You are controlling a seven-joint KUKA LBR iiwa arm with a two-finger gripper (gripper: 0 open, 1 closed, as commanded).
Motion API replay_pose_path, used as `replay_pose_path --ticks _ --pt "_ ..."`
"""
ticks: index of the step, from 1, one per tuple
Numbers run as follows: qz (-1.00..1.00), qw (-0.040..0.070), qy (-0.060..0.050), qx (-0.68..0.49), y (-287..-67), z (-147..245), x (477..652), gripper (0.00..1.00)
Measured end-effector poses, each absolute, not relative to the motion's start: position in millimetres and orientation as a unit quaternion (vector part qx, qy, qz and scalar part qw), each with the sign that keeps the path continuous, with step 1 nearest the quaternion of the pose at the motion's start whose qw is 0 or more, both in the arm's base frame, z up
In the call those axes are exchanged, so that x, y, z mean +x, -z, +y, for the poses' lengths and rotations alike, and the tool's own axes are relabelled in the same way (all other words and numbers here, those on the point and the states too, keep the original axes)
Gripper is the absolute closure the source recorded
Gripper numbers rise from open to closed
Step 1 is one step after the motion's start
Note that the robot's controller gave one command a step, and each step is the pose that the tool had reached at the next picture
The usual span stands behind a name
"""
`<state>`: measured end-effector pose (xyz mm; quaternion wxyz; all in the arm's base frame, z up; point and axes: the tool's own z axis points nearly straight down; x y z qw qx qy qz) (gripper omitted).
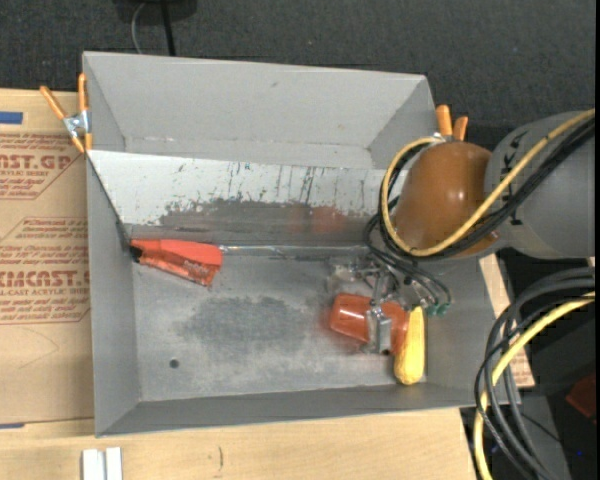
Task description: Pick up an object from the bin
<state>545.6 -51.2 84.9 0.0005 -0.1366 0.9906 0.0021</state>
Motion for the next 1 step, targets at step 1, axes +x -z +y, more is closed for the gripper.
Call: replay_pose_path --ticks 1 --pt "0.966 0.001 -0.002 -0.259 -80.2 -101.4 533.9 1.0"
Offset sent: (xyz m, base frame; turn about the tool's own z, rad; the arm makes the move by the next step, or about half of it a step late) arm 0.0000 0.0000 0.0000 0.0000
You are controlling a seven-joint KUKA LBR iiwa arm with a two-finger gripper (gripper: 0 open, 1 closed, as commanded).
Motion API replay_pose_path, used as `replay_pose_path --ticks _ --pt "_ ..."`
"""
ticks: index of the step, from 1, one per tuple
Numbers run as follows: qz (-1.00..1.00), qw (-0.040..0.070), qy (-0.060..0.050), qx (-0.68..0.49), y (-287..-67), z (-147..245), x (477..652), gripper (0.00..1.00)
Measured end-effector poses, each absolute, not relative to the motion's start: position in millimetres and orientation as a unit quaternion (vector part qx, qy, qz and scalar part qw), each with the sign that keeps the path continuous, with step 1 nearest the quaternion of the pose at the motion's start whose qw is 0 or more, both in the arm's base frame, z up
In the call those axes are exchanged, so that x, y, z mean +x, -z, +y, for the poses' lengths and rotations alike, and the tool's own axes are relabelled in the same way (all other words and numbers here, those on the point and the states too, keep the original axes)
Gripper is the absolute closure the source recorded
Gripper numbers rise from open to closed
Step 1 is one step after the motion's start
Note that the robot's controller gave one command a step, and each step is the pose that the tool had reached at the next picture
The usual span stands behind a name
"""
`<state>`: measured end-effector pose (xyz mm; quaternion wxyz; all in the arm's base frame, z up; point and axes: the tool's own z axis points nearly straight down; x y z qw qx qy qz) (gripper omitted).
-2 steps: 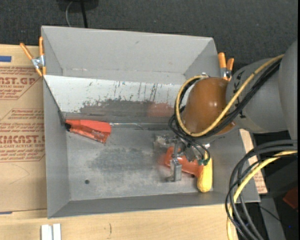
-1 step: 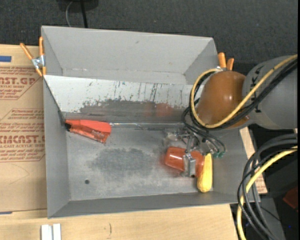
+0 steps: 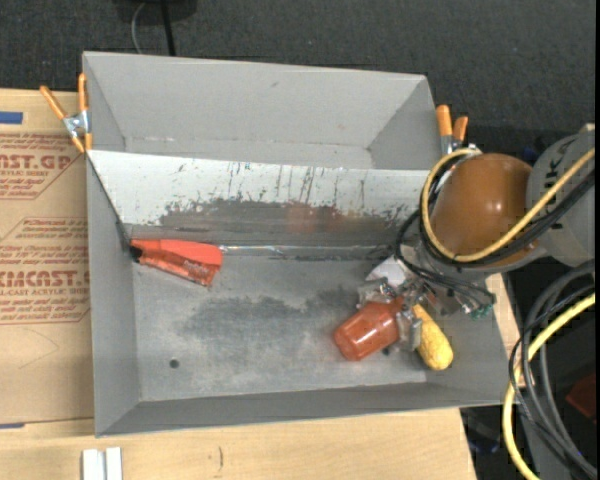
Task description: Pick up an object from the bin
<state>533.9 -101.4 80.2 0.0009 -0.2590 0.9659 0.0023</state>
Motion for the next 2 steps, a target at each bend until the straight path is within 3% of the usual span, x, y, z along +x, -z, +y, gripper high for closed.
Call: replay_pose_path --ticks 1,2 --pt "0.966 0.001 -0.002 -0.259 -80 -101 533.9 1.0" --pt "0.966 0.003 -0.002 -0.257 -230 -90 535.9 1.0"
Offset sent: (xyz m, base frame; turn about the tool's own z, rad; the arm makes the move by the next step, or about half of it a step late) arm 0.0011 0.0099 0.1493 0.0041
